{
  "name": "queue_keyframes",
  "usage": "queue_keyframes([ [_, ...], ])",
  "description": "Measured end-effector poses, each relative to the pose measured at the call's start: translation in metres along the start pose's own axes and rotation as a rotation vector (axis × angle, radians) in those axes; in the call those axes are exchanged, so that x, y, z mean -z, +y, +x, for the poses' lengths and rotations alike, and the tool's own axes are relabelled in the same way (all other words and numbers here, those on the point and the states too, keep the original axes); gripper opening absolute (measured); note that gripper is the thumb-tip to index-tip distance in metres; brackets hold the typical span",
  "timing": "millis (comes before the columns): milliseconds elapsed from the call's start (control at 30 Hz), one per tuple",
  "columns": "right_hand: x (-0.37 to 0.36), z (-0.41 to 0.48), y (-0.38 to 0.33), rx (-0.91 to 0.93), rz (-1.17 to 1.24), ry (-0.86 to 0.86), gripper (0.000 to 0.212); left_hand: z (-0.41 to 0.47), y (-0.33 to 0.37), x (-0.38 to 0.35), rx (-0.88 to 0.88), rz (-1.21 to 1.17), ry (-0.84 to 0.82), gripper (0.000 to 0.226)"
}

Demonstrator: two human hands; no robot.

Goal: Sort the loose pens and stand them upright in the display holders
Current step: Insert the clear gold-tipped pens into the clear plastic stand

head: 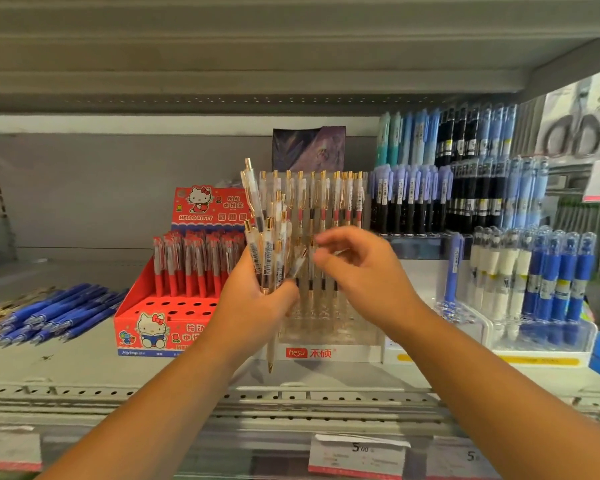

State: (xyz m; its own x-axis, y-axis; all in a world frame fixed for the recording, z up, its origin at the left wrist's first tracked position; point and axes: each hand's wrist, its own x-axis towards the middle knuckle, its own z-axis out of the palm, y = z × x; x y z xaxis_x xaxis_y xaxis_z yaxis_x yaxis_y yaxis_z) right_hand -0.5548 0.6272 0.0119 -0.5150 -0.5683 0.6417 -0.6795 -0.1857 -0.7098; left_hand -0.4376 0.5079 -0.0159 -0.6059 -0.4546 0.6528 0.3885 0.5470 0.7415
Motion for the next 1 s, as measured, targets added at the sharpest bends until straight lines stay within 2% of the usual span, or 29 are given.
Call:
queue_keyframes([
  [100,-0.014,-0.008,-0.005,-0.128,0.171,-0.163,0.014,0.001,0.0,-0.001,-0.021,-0.04,0.002,0.039],
  [233,-0.017,-0.008,-0.003,-0.165,0.265,-0.132,0.009,0.0,0.001,-0.001,0.0,-0.073,-0.018,0.044],
  [333,-0.015,-0.007,0.0,-0.154,0.221,-0.13,0.003,0.0,0.002,-0.002,0.021,-0.116,-0.022,0.042],
  [500,-0.014,-0.008,0.002,-0.158,0.317,-0.036,0.003,0.0,0.005,-0.002,0.043,-0.185,0.011,0.034],
  [633,-0.004,-0.004,0.002,-0.143,0.397,0.128,0.007,0.001,0.005,0.0,0.092,-0.225,0.043,0.03],
  [767,0.014,0.005,0.002,-0.052,0.308,0.274,0.01,0.002,0.003,0.0,0.141,-0.206,0.062,0.027],
  [833,0.023,0.01,0.004,-0.006,0.256,0.319,0.014,0.004,-0.001,0.001,0.135,-0.112,0.079,0.023],
  [900,0.03,0.015,0.007,0.017,0.199,0.338,0.015,0.006,-0.007,0.003,0.114,-0.021,0.106,0.02],
  [1000,0.036,0.019,0.016,0.022,0.071,0.337,0.013,0.007,-0.011,0.005,0.122,-0.064,0.075,0.018],
])
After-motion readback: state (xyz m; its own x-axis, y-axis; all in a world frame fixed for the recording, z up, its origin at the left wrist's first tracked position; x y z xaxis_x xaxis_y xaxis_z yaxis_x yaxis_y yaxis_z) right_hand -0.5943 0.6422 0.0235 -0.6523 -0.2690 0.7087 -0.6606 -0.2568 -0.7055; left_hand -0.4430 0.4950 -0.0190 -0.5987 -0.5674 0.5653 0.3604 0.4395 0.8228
